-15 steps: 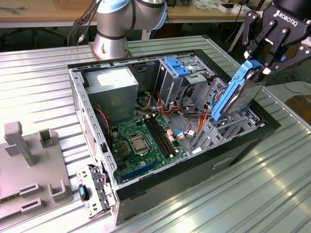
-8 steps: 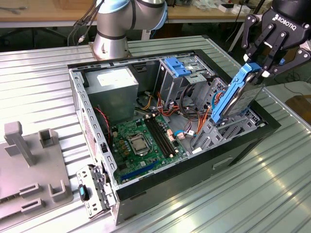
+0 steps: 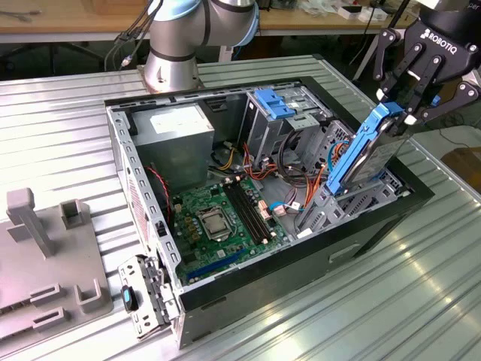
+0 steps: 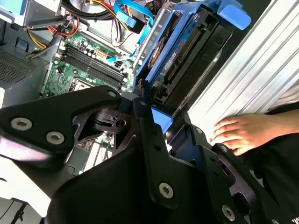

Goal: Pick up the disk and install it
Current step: 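Insert the disk into the insertion slot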

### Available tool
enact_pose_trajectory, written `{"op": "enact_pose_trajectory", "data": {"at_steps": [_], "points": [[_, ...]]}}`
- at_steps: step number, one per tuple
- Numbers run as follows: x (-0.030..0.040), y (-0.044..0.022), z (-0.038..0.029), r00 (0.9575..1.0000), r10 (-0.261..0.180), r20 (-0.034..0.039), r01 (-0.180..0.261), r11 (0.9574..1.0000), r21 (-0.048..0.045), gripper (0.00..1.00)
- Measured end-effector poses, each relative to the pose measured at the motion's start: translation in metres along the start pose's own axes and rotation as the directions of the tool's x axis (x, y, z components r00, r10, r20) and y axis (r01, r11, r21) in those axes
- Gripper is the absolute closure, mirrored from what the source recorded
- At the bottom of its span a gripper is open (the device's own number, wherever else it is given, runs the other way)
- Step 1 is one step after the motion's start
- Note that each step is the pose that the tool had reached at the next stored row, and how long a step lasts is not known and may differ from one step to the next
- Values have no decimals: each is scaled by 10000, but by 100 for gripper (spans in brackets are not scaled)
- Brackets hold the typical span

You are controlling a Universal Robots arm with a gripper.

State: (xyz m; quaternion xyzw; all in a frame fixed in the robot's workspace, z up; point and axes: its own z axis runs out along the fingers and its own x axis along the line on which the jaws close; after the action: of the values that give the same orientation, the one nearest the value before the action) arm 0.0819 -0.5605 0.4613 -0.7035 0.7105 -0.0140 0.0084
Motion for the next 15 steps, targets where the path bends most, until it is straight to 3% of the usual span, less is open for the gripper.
{"op": "enact_pose_trajectory", "data": {"at_steps": [15], "points": [[1,3,84,10000,1,0,-1,10000,0,63]]}}
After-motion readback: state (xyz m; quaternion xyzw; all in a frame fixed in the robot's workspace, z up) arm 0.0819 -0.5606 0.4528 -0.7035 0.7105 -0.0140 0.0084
